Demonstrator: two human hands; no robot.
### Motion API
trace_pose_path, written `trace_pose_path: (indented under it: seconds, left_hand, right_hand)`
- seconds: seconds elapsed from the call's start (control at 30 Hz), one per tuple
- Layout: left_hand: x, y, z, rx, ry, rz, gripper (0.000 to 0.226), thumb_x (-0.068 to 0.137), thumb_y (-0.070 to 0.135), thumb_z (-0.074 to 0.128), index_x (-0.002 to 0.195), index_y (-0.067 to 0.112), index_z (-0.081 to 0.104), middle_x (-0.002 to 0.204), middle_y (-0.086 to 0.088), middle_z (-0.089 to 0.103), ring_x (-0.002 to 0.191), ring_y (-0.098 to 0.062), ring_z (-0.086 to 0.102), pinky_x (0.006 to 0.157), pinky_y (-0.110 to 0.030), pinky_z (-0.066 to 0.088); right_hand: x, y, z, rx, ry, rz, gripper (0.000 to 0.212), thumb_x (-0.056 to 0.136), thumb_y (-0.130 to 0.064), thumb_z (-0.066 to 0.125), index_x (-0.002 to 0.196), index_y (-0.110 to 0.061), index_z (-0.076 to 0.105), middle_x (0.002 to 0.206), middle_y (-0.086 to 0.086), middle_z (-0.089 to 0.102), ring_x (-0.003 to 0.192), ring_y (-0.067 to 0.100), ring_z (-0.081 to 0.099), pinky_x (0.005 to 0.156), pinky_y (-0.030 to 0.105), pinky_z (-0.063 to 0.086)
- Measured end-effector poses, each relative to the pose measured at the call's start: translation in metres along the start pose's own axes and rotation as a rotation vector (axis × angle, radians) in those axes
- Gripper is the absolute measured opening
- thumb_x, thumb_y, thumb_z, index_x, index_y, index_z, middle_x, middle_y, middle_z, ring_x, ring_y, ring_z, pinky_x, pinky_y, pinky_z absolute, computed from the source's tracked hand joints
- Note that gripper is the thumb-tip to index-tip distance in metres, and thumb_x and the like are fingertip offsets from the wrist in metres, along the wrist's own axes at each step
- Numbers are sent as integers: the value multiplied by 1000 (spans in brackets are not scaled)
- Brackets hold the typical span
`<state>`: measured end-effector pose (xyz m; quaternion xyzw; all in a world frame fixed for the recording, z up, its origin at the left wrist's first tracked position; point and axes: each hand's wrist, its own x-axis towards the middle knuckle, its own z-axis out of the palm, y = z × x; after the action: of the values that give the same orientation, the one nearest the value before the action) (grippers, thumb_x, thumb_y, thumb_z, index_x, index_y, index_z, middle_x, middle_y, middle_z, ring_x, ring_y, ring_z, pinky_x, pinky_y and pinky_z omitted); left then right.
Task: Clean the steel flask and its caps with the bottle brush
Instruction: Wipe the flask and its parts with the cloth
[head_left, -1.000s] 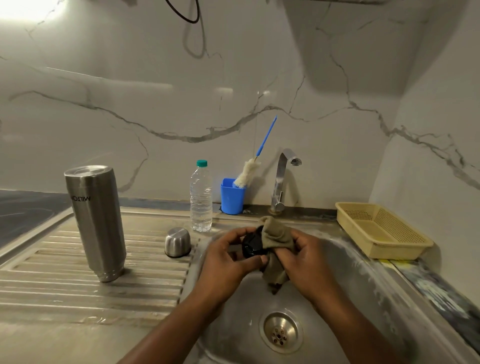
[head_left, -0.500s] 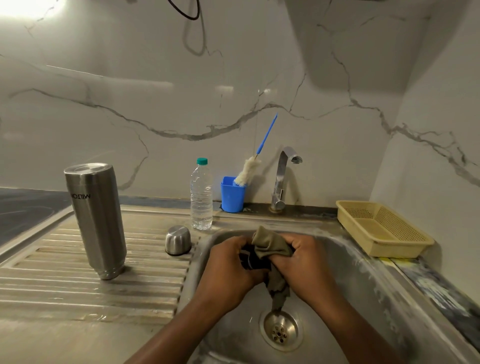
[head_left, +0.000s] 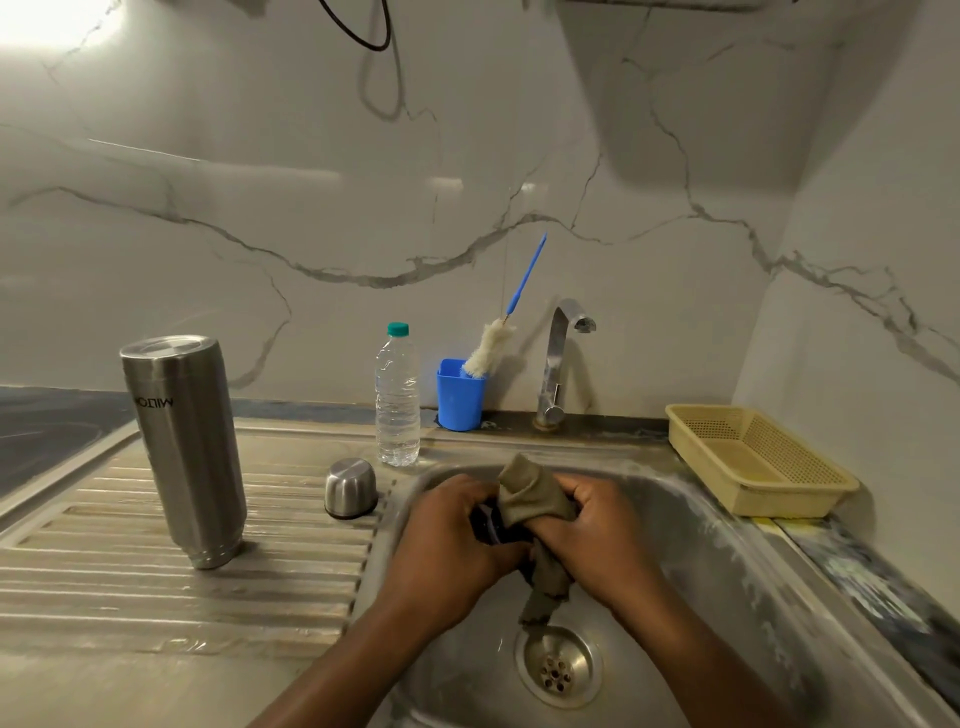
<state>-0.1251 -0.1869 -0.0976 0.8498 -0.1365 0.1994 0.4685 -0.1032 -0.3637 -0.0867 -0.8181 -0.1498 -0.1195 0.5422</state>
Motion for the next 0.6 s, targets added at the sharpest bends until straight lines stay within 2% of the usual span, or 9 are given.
trace_pose_path:
  seconds: [0.07,0.13,0.23,0.3,0.37,0.43,0.5,0.57,0.6]
  left_hand:
    - [-2,-1,3,-10,-1,0,31,68,25,93,93,31,74,91,10,71,81,-5,68,72,-33,59]
    - [-2,-1,3,-44,-1,7,38,68,20,94,100,29,74,94,11,73,84,-3,71,73,-28,60]
    - [-1,1,1,-89,-11,30,42,67,14,96,102,25,75,93,12,76,85,-2,73,72,-17,57]
    - [0,5,0,-106,-12,31,44,65,12,98,101,23,75,92,14,77,85,0,73,72,-13,54]
    - [1,4,-2,-105,-4,28,47,63,13,100,101,22,75,91,12,77,84,0,72,72,-12,54]
    - [2,2,-4,-90,-8,19,49,60,17,101,102,23,75,91,11,77,84,0,72,73,-16,56]
    - [3,-2,-6,-68,-19,9,50,59,22,100,103,25,75,92,10,77,84,-6,73,74,-29,61]
    - [3,0,-5,-54,-31,-5,51,61,26,100,105,29,76,93,10,77,82,-9,73,74,-35,61]
    - [2,1,-5,-49,-35,-12,51,62,28,100,106,30,75,93,11,77,81,-8,72,74,-34,61]
  right_hand:
    - [-2,0,3,-69,-90,-25,8,91,-35,77,98,-30,77,88,-9,76,82,6,71,71,25,59]
    - [-2,0,5,-86,-147,-27,12,91,-34,76,103,-32,75,91,-12,75,85,3,70,73,23,58]
    - [1,0,1,-162,-113,-74,10,89,-35,79,98,-32,76,83,-13,74,79,2,69,65,16,52]
    - [1,-2,-2,-235,-104,-121,11,89,-35,78,101,-34,76,81,-15,73,79,-1,68,65,12,49]
    - [-1,-4,-4,-240,-137,-158,22,89,-32,78,110,-38,75,87,-17,75,84,-4,69,71,12,52]
    - [-3,-6,-5,-145,-193,-126,32,87,-26,81,117,-37,75,94,-15,77,87,0,72,76,18,57]
    - [-2,-6,-5,-85,-207,-96,25,87,-21,81,111,-29,79,88,-7,78,78,9,75,69,24,60]
    - [0,-6,-7,-72,-154,-79,5,90,-19,79,93,-15,80,76,4,76,66,14,74,61,28,60]
    - [1,-5,-9,-57,-112,-65,14,91,-18,78,84,-6,76,70,9,74,61,18,74,57,31,60]
